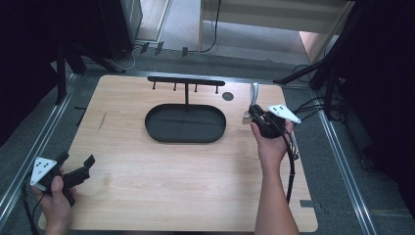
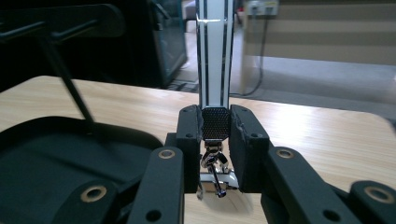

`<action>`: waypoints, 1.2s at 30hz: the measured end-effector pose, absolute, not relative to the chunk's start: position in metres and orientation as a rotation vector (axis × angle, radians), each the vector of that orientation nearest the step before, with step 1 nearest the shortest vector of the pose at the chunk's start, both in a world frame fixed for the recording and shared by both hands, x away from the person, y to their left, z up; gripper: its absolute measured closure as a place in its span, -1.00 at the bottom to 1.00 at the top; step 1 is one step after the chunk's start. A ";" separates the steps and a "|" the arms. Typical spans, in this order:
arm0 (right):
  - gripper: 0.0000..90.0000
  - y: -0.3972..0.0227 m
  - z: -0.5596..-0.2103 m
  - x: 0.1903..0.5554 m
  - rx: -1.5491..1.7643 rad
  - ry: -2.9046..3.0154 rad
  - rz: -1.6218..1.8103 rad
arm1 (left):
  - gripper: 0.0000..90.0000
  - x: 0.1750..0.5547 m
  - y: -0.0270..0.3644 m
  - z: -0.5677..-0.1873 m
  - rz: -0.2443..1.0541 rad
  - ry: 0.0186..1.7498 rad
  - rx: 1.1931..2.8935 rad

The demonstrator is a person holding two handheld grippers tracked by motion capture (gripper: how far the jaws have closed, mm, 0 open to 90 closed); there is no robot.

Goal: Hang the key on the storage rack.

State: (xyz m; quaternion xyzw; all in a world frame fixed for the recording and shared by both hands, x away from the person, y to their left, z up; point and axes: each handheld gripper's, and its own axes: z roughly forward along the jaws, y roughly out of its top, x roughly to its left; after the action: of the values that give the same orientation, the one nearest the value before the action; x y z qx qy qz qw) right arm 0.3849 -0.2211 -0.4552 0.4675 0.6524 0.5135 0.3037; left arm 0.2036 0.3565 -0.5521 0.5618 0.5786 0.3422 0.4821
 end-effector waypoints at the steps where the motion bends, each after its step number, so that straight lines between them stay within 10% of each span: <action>1: 0.68 -0.218 -0.456 0.385 1.229 1.742 1.377 | -0.88 0.204 0.357 -0.552 0.834 1.410 1.370; 36: 0.68 -0.146 -0.470 0.396 1.135 1.991 1.620 | -0.88 0.204 0.357 -0.552 0.828 1.408 1.369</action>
State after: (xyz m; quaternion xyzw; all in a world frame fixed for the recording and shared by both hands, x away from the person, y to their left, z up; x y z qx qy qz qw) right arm 0.3961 -0.1462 -0.4698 0.3989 0.6995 0.5691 0.1667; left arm 0.2038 0.3572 -0.5522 0.5621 0.5781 0.3400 0.4839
